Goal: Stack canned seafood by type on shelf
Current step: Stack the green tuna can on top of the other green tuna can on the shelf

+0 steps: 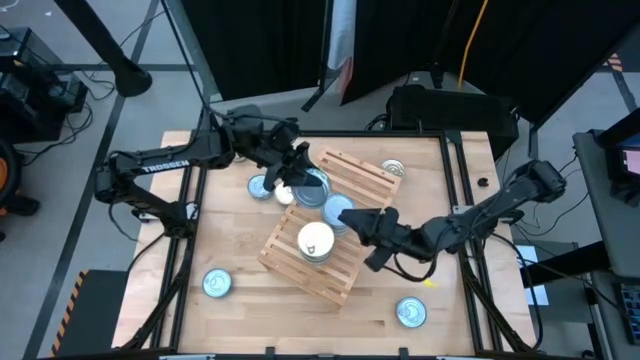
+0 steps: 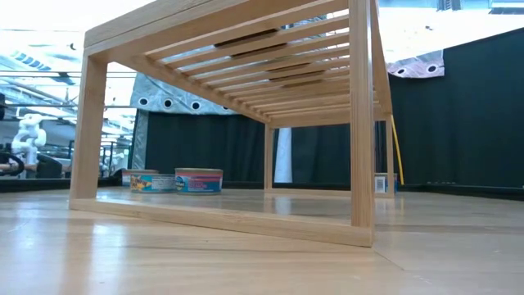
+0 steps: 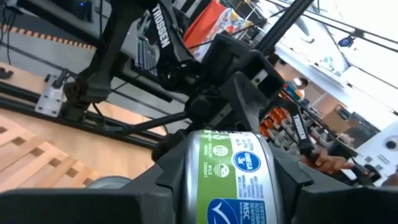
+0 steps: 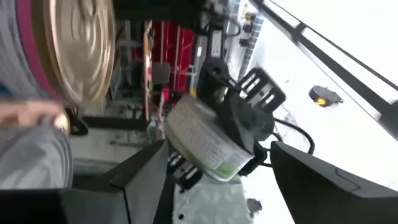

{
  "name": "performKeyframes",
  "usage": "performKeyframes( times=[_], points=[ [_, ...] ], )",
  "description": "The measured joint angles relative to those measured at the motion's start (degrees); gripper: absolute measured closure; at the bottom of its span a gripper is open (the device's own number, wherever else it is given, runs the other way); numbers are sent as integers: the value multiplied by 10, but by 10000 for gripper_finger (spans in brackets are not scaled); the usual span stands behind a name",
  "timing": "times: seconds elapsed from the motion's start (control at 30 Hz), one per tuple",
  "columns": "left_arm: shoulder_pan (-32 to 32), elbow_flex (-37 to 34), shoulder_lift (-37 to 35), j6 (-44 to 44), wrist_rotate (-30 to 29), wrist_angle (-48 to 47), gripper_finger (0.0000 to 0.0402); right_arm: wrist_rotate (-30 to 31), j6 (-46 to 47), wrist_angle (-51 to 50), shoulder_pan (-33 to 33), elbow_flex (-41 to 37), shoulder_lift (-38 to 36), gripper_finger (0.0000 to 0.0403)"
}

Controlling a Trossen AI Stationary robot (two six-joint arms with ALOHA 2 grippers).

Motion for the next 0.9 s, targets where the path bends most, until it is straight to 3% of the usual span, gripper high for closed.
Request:
performKeyframes(
  times=[0.57,0.9],
  points=[
    [-1,0,0,-23,-3,10,258,-26,-374,77,-48,17,98,128],
    [-1,0,0,-23,-3,0,255,-45,-409,126,-62,17,105,128]
  ],
)
